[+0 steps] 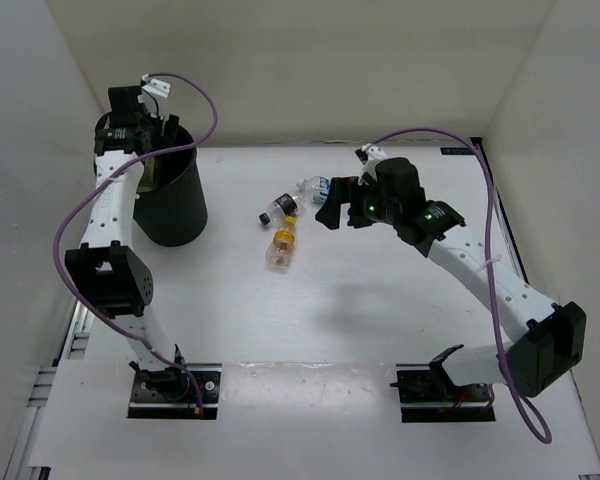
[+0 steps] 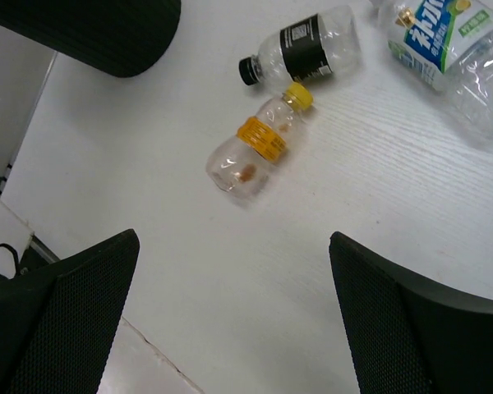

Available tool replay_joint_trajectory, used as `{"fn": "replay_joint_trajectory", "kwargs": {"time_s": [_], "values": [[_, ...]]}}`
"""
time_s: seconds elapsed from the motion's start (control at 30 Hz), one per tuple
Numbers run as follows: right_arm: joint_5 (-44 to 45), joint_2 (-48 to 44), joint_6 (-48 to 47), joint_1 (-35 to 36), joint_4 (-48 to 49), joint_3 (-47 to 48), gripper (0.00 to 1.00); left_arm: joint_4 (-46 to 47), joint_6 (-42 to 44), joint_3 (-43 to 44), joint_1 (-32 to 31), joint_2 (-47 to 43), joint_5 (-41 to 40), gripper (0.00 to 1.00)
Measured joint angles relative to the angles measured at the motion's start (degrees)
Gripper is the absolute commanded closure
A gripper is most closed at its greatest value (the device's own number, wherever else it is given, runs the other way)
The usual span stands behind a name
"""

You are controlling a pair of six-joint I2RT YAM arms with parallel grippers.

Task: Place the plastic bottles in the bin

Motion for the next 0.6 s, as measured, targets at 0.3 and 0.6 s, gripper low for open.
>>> {"fn": "replay_joint_trajectory", "kwargs": {"time_s": [0.3, 0.6], "values": [[0.72, 3.28, -1.01, 0.00, -3.50, 1.31, 0.00, 0.07, -0.20, -1.11, -0.44, -2.23, -3.13, 0.01], [0.28, 3.43, -1.33, 0.00, -3.93, 2.38, 0.00, -2.10, -1.05, -2.01, 0.04, -6.54, 7.06, 0.01]]}}
